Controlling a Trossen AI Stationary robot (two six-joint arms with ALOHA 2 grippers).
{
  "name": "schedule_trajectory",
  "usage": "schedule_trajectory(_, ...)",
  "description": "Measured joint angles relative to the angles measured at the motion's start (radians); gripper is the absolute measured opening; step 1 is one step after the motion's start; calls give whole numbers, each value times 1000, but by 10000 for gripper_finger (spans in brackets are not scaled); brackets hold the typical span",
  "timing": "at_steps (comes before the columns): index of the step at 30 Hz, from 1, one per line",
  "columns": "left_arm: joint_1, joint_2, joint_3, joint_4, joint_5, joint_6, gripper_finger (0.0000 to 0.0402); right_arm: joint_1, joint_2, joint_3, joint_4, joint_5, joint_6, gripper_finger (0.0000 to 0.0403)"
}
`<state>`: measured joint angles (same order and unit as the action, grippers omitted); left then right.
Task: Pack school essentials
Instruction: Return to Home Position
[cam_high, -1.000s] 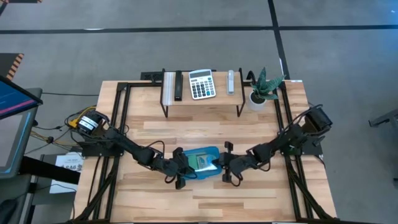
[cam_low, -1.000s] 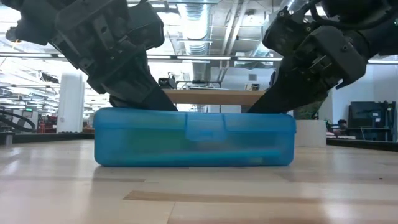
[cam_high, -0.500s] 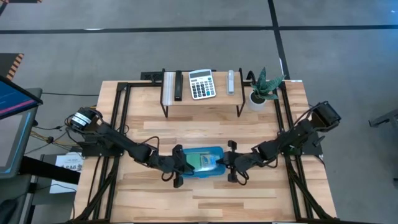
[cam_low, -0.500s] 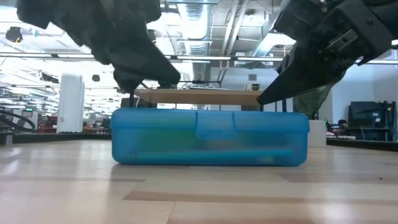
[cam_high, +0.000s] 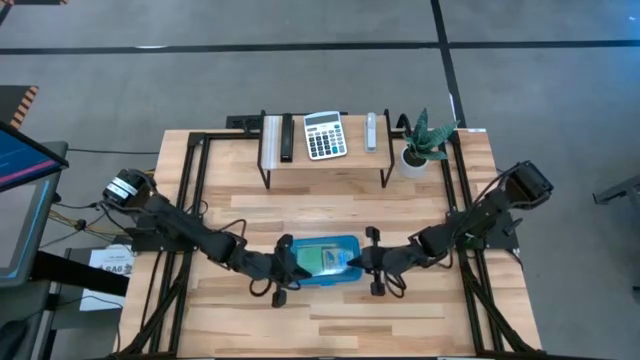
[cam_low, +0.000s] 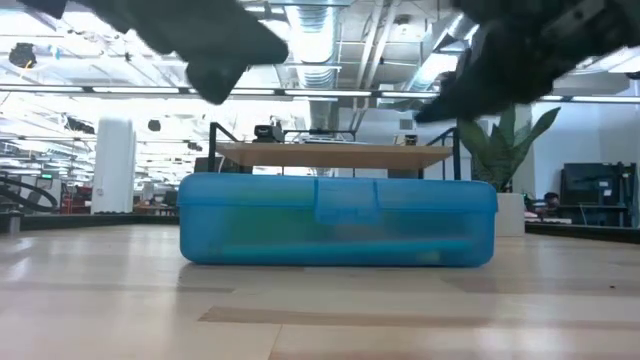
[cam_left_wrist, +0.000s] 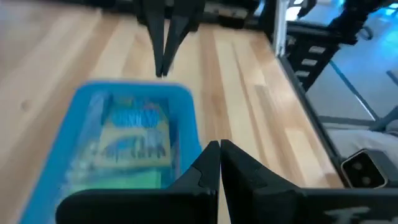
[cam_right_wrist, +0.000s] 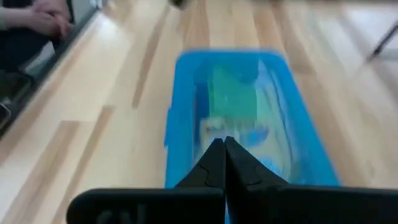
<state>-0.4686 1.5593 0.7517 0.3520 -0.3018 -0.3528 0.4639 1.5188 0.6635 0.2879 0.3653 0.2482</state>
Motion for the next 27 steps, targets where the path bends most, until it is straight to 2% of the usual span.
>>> schedule_trajectory(6, 95, -106, 0, 28, 29, 141, 0, -32, -133, 0, 12, -1, -147, 8)
schedule_trajectory(14, 261, -221, 1, 194, 104, 403, 0, -59, -364, 1, -61, -1, -314, 8)
schedule_trajectory(21, 496, -321, 0, 162, 318, 357, 0, -124, -576, 0, -242, -2, -384, 8)
schedule_trajectory(23, 533, -372, 0, 133, 342, 361, 0, -140, -642, 0, -279, -4, -393, 8)
schedule_trajectory(27, 564, -480, 0, 68, 324, 429, 0, -176, -785, -47, -285, -43, -458, 8)
